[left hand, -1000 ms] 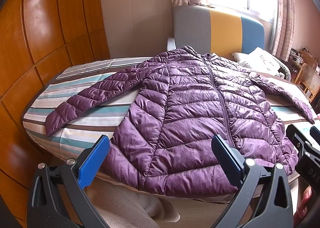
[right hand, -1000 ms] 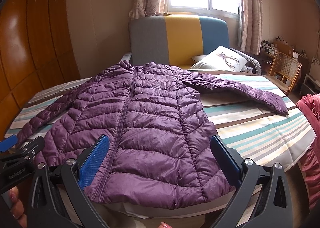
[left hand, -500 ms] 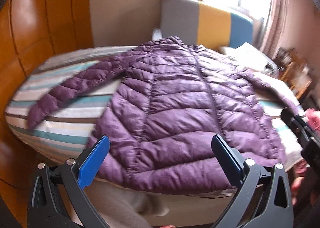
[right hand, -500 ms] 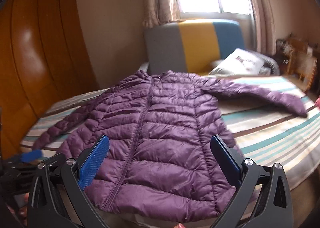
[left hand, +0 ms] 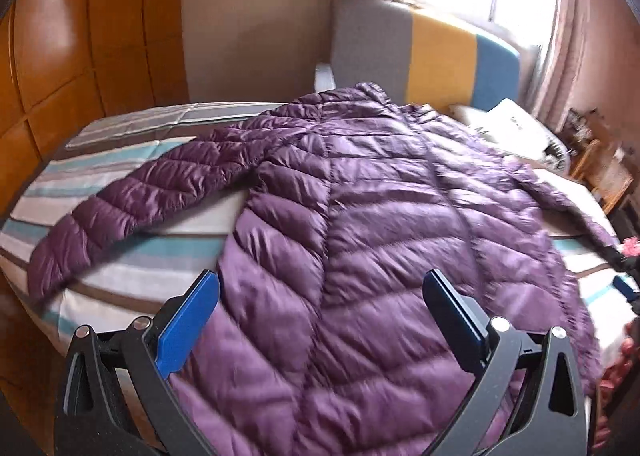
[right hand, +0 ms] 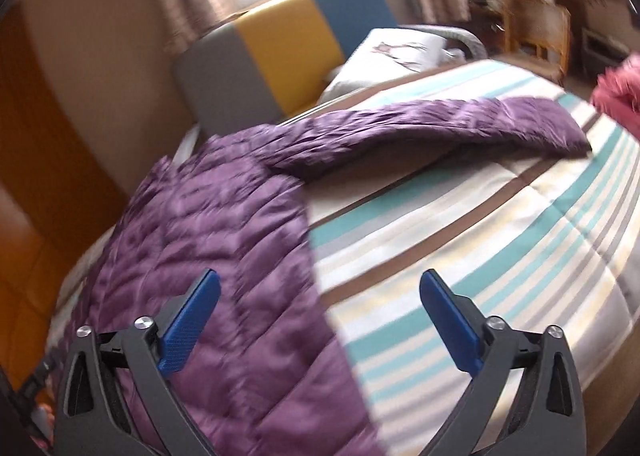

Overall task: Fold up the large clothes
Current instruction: 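Grasp the purple jacket's sleeve cuff with the right tool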

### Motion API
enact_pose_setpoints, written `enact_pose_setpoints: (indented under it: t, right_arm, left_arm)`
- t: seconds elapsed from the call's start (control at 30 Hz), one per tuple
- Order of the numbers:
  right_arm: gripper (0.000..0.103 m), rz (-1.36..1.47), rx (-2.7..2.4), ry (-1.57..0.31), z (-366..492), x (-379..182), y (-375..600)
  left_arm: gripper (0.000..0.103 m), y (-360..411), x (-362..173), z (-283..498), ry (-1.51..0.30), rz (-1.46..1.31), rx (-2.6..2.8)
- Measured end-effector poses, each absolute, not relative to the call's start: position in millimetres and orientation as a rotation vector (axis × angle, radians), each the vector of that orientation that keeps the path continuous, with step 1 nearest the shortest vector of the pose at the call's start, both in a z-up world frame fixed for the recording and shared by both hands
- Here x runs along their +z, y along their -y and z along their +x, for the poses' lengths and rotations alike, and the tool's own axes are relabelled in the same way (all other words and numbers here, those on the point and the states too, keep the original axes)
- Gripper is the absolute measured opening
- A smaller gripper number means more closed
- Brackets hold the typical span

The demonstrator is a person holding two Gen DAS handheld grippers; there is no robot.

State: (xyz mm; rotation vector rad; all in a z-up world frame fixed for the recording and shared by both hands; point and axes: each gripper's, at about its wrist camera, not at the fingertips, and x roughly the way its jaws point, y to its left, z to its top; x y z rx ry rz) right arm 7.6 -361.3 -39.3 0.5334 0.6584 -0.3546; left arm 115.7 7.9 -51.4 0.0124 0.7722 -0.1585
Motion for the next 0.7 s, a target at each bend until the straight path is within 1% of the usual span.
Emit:
enact_pose_setpoints:
  t: [0.07,0.2,0.37,0.47,0.7]
  right_arm:
    - [0.083,0.601,-0.382,-0.654,16,-49,387]
    - [0.074,0.737,-0.437,-0.626,31,-65,432]
    - [0.073,0.842,-0.543,-0.603,48,-80,484]
    - [0.073,0.931,-0.595,-0.584,51,-92,513]
    - [0.073,1.048,-0.663,-0.462,48,-101,555]
  left_arm:
    - [0.101,-4,-57,132,-0.774,0.036,-0.154]
    - [0.101,5,-74,165,-0.796,0.075,-0.138]
    - [0.101,13,-94,187,-0.805,0.146,-0.087]
    - [0.101,10,-110,190,-0.832,0.137,-0.076]
    - [0.101,12,-118,183,-0.82,0.147,-0.056]
